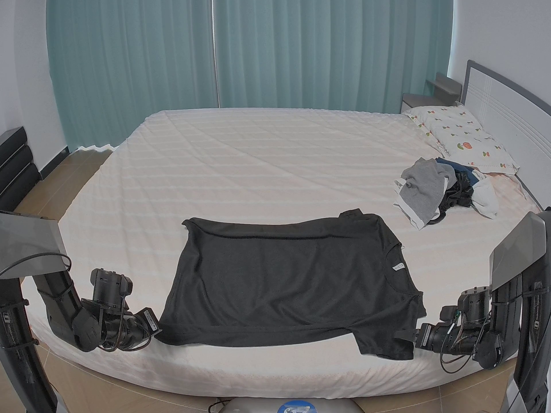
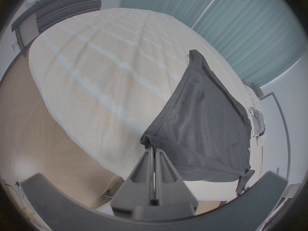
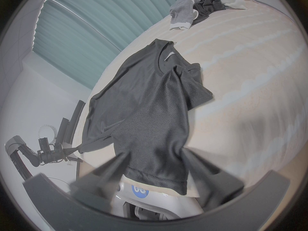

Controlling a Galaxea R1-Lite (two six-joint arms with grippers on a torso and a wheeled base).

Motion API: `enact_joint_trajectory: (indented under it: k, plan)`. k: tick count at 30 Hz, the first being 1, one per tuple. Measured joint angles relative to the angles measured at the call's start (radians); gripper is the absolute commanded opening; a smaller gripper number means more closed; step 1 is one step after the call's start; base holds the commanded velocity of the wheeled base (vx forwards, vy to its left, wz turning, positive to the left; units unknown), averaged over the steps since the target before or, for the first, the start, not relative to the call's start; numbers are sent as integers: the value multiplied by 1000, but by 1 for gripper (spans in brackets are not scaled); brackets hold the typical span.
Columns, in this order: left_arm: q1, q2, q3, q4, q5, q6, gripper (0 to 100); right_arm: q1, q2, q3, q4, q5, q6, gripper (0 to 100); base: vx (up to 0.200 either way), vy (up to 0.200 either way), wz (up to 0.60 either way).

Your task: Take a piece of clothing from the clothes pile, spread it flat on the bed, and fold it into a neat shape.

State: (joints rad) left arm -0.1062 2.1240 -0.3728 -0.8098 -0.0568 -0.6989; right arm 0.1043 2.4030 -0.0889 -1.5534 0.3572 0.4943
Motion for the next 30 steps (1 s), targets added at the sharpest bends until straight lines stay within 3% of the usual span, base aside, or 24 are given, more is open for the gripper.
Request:
enact_joint_trajectory:
  k: [11,16,26,30]
  plan:
    - [-4,-3,33,-2,-1,51,0,-65,-34,67,21,-1,-28,0,0,0,0]
    - [-6,-5,45,-2,0,70,0,-84,-92,71,189,0,-60,0,0,0,0]
    - [-4,-19,97,1,23,182,0,-104,-236,72,475,0,-207,0,0,0,0]
    - [-4,-29,136,5,41,282,0,-106,-286,71,556,-7,-245,0,0,0,0]
